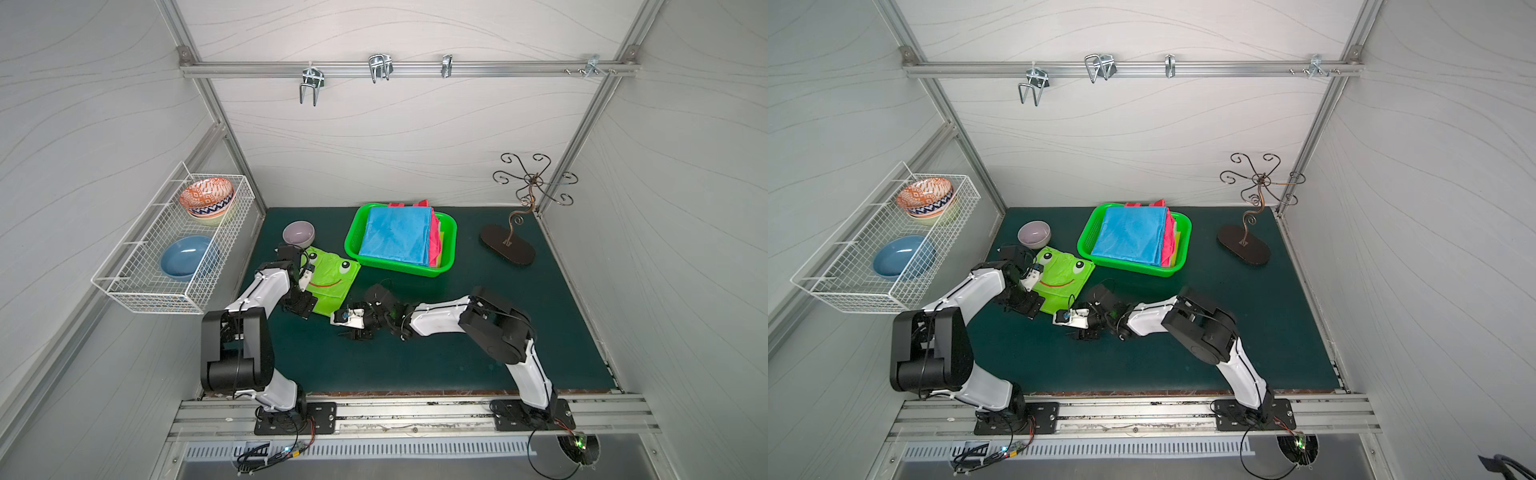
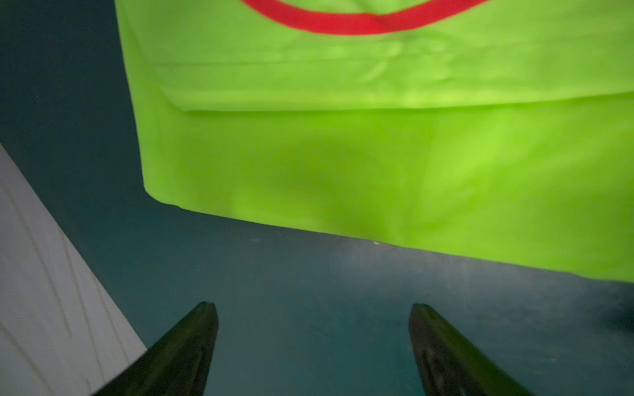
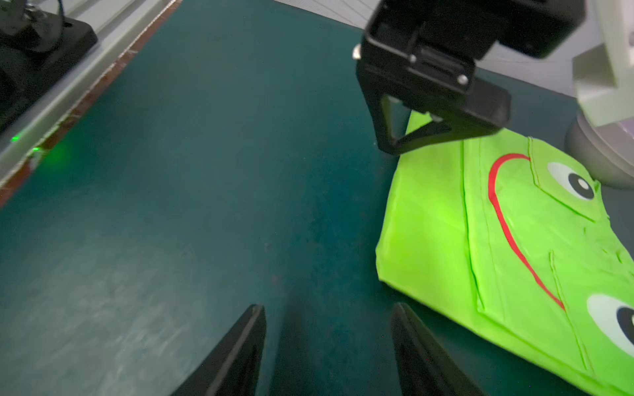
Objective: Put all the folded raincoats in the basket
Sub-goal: Move the raincoat to the center of the board.
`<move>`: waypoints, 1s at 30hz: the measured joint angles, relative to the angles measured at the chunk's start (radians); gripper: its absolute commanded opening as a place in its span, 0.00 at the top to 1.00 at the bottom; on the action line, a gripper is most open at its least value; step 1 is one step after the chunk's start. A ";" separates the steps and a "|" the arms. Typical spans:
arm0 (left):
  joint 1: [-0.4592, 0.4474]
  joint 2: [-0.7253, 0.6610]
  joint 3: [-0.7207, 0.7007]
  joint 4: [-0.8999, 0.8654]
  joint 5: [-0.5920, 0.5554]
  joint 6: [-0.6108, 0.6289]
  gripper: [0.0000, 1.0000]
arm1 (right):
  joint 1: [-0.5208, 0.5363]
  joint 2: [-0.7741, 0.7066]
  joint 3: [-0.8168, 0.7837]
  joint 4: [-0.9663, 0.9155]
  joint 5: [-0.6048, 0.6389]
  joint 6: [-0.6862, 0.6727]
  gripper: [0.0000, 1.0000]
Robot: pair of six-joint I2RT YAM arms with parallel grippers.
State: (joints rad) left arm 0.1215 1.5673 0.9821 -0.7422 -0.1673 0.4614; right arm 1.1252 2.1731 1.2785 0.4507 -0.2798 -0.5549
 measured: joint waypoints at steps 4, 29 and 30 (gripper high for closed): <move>0.019 0.055 0.024 0.019 -0.005 -0.029 0.08 | 0.010 0.078 0.105 -0.006 0.039 -0.019 0.35; 0.042 0.261 0.192 0.073 0.014 -0.027 0.09 | 0.007 0.214 0.471 -0.444 0.298 0.047 0.64; 0.042 0.261 0.192 0.074 0.018 -0.026 0.09 | 0.008 0.216 0.469 -0.438 0.300 0.051 0.71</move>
State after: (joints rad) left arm 0.1631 1.8282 1.1744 -0.6685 -0.1490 0.4358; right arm 1.1332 2.3890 1.7473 0.0132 0.0200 -0.5037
